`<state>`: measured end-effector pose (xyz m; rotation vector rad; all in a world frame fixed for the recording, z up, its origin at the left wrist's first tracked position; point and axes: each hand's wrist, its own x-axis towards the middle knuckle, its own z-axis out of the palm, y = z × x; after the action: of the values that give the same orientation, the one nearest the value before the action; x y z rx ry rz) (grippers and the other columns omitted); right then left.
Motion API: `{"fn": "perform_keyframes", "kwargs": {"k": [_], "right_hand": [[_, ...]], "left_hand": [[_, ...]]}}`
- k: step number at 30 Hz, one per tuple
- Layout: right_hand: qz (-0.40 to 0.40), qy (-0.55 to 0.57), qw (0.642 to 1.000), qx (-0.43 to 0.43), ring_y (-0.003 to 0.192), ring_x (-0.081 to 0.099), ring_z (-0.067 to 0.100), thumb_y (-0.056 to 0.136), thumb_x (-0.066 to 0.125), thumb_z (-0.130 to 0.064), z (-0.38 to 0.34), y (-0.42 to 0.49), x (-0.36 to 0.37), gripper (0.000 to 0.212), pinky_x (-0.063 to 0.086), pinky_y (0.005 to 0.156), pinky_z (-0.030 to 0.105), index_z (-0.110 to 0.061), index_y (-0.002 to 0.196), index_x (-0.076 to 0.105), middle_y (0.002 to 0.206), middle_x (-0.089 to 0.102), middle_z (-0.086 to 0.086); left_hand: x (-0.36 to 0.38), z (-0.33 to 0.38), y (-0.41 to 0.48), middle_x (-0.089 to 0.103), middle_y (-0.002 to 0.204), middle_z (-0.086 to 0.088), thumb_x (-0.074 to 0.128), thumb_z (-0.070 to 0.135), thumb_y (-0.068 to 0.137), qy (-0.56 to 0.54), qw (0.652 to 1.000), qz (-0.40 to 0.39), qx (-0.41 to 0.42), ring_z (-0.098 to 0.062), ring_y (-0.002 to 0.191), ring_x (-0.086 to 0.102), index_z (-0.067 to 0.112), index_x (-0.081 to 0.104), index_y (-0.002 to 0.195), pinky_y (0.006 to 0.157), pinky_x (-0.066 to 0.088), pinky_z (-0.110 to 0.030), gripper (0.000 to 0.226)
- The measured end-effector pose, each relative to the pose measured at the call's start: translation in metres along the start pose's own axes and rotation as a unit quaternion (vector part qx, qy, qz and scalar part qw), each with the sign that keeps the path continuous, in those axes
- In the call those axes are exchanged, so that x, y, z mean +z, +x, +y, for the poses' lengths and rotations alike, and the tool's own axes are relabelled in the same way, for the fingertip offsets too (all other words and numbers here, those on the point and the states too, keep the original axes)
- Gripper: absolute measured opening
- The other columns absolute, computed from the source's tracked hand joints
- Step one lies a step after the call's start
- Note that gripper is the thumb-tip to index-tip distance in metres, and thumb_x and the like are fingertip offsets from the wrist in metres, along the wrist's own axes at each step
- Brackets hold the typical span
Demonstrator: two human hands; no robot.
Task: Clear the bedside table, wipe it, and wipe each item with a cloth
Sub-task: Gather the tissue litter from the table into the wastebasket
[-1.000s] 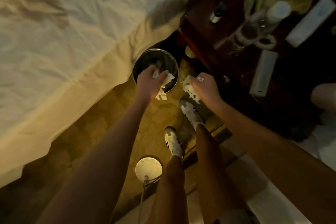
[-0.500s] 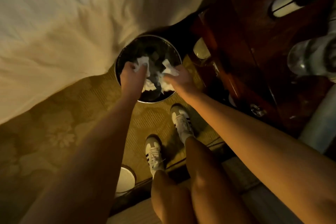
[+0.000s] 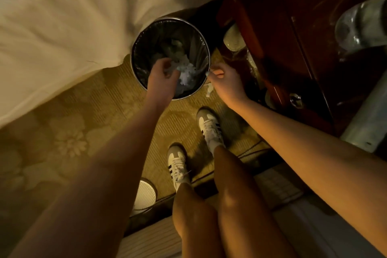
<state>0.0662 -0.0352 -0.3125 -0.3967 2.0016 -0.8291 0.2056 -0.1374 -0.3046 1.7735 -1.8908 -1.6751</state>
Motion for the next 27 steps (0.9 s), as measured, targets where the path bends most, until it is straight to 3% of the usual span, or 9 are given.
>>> {"fn": "perform_keyframes", "kwargs": {"k": [3,6,9,13,16,20,25,27], "right_hand": [[0.024,-0.036,0.999,0.008,0.090,0.056,0.011,0.093,0.057,-0.014,0.024,-0.015,-0.012,0.023,0.040,0.061,0.011,-0.007,0.115,0.061,0.100,0.060,-0.001],[0.024,-0.075,0.996,0.041,0.094,0.058,0.015,0.093,0.057,-0.013,0.062,-0.024,-0.012,0.027,0.041,0.071,0.018,-0.004,0.119,0.058,0.106,0.063,0.007],[0.018,-0.094,0.993,0.069,0.106,0.061,0.024,0.093,0.059,-0.014,0.102,-0.023,-0.004,0.030,0.043,0.081,0.025,-0.004,0.120,0.057,0.112,0.066,0.013],[0.006,-0.114,0.990,0.087,0.106,0.061,0.025,0.092,0.060,-0.015,0.147,0.001,0.012,0.034,0.041,0.080,0.023,-0.004,0.124,0.056,0.111,0.066,0.015],[0.002,-0.152,0.986,0.063,0.111,0.059,0.027,0.090,0.063,-0.018,0.177,0.038,0.034,0.041,0.042,0.086,0.025,-0.006,0.128,0.054,0.117,0.064,0.016],[-0.008,-0.189,0.981,0.042,0.113,0.057,0.028,0.089,0.064,-0.017,0.209,0.091,0.062,0.043,0.043,0.089,0.028,-0.007,0.129,0.053,0.120,0.062,0.016],[-0.013,-0.209,0.978,0.011,0.120,0.052,0.031,0.086,0.066,-0.019,0.249,0.137,0.096,0.052,0.043,0.101,0.041,-0.007,0.132,0.045,0.131,0.054,0.016],[0.020,-0.238,0.971,-0.001,0.117,0.054,0.031,0.088,0.062,-0.017,0.262,0.145,0.101,0.043,0.044,0.100,0.040,-0.005,0.127,0.049,0.126,0.056,0.017]], "left_hand": [[0.014,-0.005,-0.028,0.059,0.114,0.004,0.058,0.024,0.095,-0.010,0.999,0.038,0.026,0.000,0.094,0.057,0.011,0.050,0.131,0.076,0.046,-0.007,0.039],[0.034,-0.022,-0.053,0.057,0.092,0.011,0.058,0.020,0.095,-0.039,0.999,0.017,0.009,0.003,0.078,0.055,0.012,0.055,0.119,0.062,0.044,-0.005,0.026],[0.055,-0.053,-0.064,0.059,0.094,0.004,0.060,0.020,0.095,-0.010,0.998,-0.062,0.016,-0.003,0.082,0.055,0.012,0.058,0.114,0.070,0.047,-0.019,0.021],[0.078,-0.104,-0.047,0.062,0.103,0.003,0.062,0.029,0.093,0.077,0.991,-0.105,0.021,-0.012,0.097,0.059,0.017,0.058,0.119,0.086,0.049,-0.035,0.029],[0.094,-0.138,-0.020,0.061,0.110,0.001,0.063,0.030,0.092,0.110,0.988,-0.108,0.018,-0.014,0.100,0.057,0.014,0.055,0.125,0.091,0.049,-0.035,0.037],[0.117,-0.181,0.026,0.060,0.116,-0.005,0.066,0.030,0.090,0.143,0.983,-0.111,0.025,-0.013,0.097,0.055,0.012,0.053,0.128,0.085,0.046,-0.027,0.044],[0.137,-0.221,0.068,0.059,0.114,0.000,0.069,0.030,0.088,0.099,0.988,-0.119,-0.014,-0.015,0.100,0.057,0.016,0.053,0.126,0.085,0.049,-0.030,0.044],[0.140,-0.231,0.075,0.059,0.112,0.001,0.070,0.027,0.088,0.095,0.988,-0.119,-0.012,-0.015,0.099,0.058,0.014,0.054,0.125,0.082,0.048,-0.028,0.043]]}}
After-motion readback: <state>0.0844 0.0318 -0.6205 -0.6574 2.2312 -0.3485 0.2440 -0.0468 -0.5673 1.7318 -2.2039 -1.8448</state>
